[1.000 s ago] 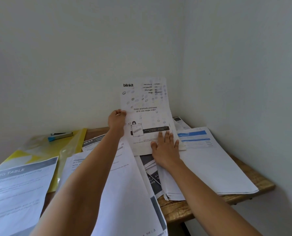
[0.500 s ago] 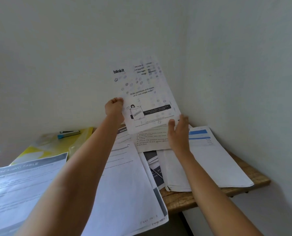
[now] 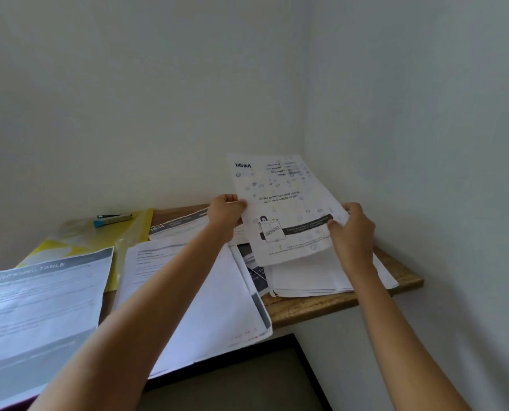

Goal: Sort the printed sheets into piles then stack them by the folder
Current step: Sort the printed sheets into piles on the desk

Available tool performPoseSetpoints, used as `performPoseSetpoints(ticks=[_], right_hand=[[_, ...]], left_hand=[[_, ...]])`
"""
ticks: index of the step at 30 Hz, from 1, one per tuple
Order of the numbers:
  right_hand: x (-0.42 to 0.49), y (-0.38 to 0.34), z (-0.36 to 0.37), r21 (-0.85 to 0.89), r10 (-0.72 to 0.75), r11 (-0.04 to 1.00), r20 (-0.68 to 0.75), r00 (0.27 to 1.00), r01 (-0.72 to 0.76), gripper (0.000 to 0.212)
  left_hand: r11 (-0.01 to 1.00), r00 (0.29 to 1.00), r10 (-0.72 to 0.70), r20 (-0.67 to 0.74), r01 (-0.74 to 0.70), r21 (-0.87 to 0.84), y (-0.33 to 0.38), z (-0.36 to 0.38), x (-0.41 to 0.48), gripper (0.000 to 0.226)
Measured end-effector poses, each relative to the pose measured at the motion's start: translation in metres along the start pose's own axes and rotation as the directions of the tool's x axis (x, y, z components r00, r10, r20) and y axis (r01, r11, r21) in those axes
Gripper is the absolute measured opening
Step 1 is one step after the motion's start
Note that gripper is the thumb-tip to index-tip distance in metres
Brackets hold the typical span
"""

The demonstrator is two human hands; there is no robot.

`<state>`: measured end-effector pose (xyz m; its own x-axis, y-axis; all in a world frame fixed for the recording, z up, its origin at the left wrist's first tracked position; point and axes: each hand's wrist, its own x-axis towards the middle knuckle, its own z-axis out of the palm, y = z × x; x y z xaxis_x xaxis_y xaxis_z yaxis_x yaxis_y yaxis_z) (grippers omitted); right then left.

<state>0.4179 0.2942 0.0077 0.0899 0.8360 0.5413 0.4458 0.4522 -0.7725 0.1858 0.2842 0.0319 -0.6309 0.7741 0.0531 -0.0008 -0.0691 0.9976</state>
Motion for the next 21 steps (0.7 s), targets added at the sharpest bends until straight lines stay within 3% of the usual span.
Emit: performPoseSetpoints(ticks=[3,7,10,12,14,16,18,21], right_hand=[[-0.017,0.008,-0.011,-0.231,-0.05,0.972,-0.073,0.996,0.032,0.03],[-0.032,0.021,-0.018,-0.473,-0.061,0.881,-0.076,0.995,0.017,0.024],[-0.038,0.026,-0.018,-0.694,0.002,0.72,-0.004,1.0,-0.004,0.032],[-0.039,0.026,-0.018,-0.782,-0.017,0.618,0.083,0.996,0.076,0.048],[-0.036,0.024,-0.013,-0.748,-0.072,0.606,0.288,0.955,0.271,0.059],[-0.031,0.023,-0.004,-0.602,-0.062,0.68,0.521,0.851,0.418,0.058],[-0.026,0.025,0.004,-0.508,0.012,0.745,0.659,0.752,0.433,0.059],[-0.022,0.029,0.011,-0.505,0.075,0.74,0.719,0.691,0.444,0.062]], left_hand=[[0.961,0.989,0.131,0.067,-0.143,0.238,-0.01,0.011,-0.019,0.022],[0.746,0.942,0.269,0.202,-0.337,0.575,-0.025,0.018,-0.039,0.037],[0.564,0.918,0.284,0.277,-0.394,0.726,-0.033,0.019,-0.047,0.045],[0.499,0.907,0.26,0.331,-0.42,0.758,-0.037,0.018,-0.049,0.05],[0.474,0.9,0.234,0.366,-0.435,0.765,-0.04,0.016,-0.047,0.05],[0.475,0.902,0.225,0.368,-0.432,0.767,-0.041,0.013,-0.042,0.049],[0.472,0.908,0.215,0.36,-0.419,0.775,-0.041,0.01,-0.037,0.05],[0.455,0.92,0.185,0.346,-0.392,0.8,-0.039,0.004,-0.03,0.053]])
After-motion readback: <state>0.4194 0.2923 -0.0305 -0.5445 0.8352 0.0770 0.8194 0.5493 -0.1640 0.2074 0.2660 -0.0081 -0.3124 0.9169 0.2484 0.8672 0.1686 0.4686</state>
